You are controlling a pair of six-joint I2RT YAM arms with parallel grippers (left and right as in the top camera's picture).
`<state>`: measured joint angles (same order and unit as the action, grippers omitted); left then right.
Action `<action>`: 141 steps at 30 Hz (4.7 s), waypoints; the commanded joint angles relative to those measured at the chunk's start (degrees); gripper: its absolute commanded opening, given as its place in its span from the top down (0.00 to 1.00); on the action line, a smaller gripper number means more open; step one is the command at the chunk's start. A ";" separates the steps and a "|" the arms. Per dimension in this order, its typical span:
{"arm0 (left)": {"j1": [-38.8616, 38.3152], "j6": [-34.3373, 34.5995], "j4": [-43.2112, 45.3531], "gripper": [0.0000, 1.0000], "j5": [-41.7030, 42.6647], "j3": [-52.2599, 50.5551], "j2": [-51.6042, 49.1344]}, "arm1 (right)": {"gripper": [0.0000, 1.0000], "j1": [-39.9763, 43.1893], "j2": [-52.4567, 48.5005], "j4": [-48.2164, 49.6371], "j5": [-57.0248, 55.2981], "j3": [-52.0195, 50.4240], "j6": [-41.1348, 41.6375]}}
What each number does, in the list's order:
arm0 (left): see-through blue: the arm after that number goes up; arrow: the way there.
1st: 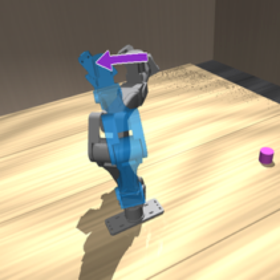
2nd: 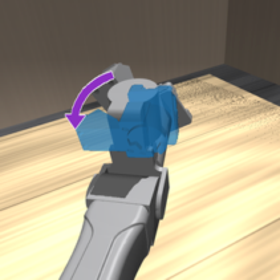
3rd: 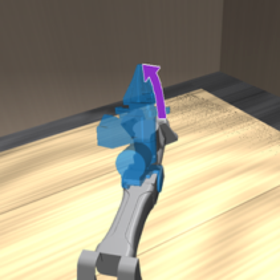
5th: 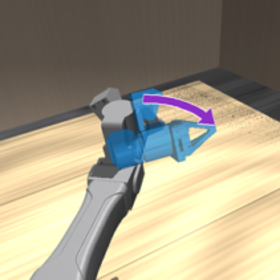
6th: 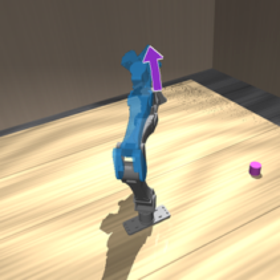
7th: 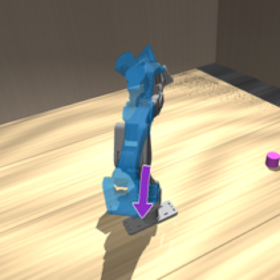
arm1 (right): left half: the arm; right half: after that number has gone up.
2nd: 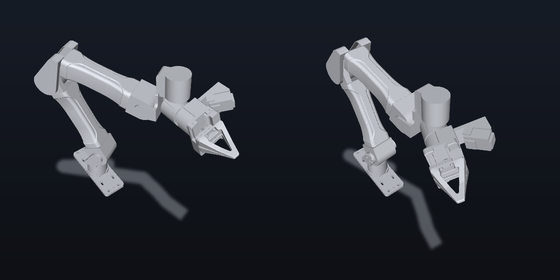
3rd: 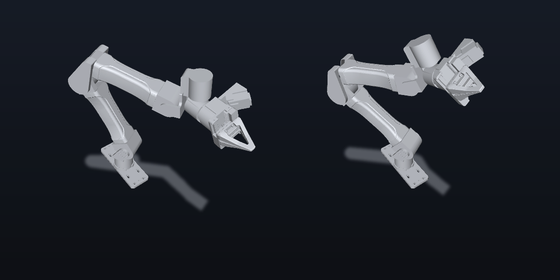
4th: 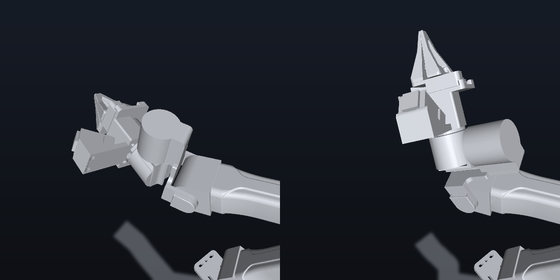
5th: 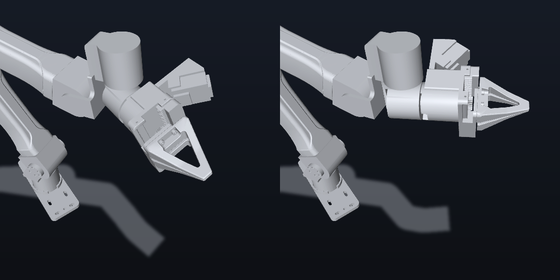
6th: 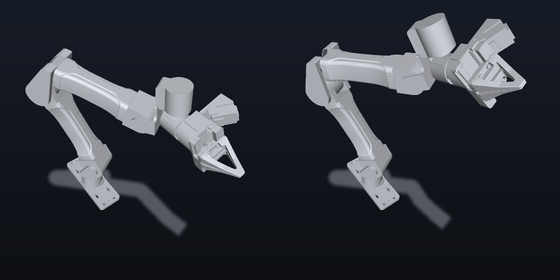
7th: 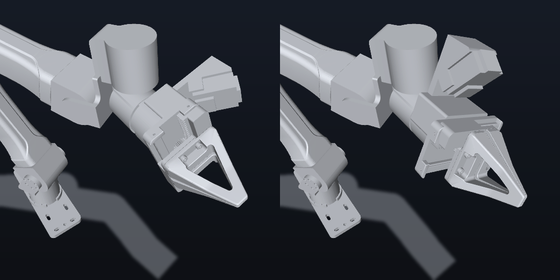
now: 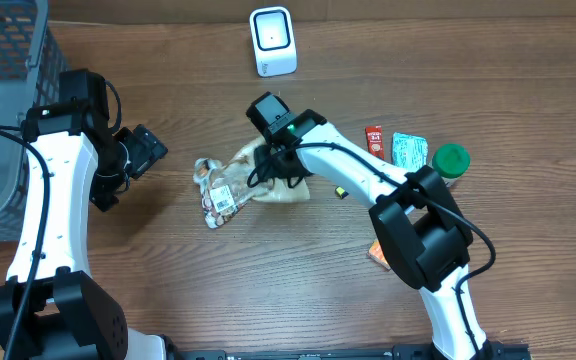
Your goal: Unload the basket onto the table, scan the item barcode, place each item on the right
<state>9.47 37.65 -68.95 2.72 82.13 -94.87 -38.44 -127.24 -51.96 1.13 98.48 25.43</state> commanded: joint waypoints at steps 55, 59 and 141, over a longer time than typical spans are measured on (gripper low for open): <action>-16.63 -9.57 24.83 0.96 -0.92 -19.02 -7.67 | 0.18 4.07 2.60 -11.32 15.52 3.45 -0.11; -16.63 -9.62 25.20 0.96 -1.27 -19.02 -11.72 | 0.18 3.67 2.60 -11.34 15.54 3.34 0.00; -4.02 -23.47 15.23 0.00 -8.24 6.40 -17.88 | 0.96 7.19 2.86 -2.43 -1.51 38.29 -50.99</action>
<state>5.63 13.58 -53.98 -5.02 87.81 -112.64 -31.16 -126.08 -56.69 6.35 135.41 -16.88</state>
